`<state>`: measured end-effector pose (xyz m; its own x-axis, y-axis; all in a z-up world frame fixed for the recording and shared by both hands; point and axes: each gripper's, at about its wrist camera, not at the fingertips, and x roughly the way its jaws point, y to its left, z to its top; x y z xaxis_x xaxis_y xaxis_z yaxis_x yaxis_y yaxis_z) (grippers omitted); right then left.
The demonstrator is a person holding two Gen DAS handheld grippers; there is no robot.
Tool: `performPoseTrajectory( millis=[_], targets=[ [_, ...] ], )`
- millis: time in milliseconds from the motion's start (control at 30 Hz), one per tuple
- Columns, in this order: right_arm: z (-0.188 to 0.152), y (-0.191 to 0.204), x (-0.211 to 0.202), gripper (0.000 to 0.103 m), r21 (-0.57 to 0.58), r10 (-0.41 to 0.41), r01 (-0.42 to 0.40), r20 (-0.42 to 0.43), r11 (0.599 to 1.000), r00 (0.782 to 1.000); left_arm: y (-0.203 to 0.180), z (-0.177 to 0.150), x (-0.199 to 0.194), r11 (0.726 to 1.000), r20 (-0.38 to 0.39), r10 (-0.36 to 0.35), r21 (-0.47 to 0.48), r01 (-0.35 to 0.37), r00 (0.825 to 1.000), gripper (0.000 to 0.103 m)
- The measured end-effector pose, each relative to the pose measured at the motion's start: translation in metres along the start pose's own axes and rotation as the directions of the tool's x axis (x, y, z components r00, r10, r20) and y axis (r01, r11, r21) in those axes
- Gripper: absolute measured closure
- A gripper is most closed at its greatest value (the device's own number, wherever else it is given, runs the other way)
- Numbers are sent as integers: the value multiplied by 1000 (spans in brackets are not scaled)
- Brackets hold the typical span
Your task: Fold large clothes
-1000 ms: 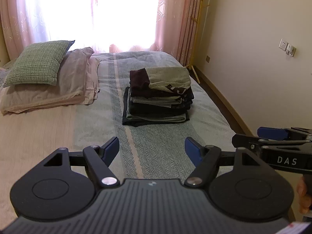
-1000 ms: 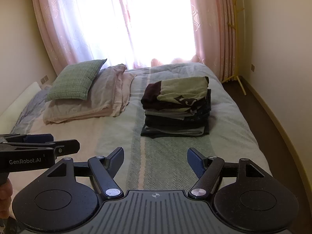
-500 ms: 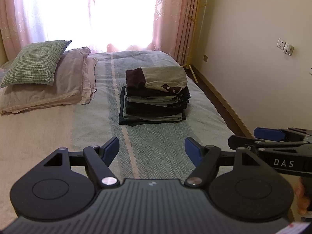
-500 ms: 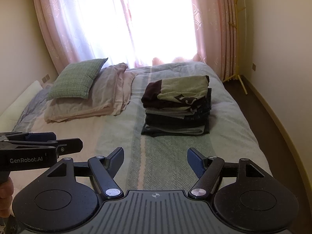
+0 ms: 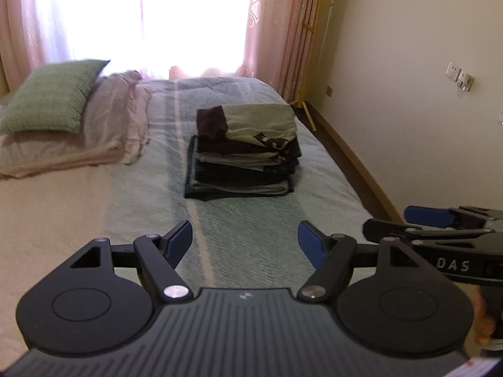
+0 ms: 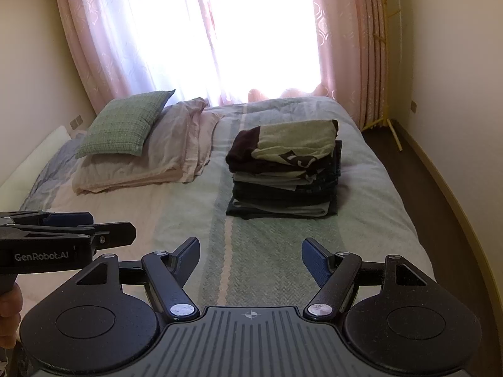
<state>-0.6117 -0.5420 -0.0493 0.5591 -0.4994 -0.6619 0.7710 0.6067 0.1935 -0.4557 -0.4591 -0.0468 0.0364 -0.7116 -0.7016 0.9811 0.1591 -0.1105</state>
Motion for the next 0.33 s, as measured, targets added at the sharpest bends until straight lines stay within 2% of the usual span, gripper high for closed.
performPoseTrajectory(
  millis=[167,333],
  targets=[
    [6,-10,6,34,-3,5,-5,-11,1000,1000,-5,5,7,1000,8,-1,4,1,1000,32],
    [15,-18,14,34,-12,11,-11,-16,1000,1000,-10,12,16,1000,14,29,9,-29,999,32]
  ],
)
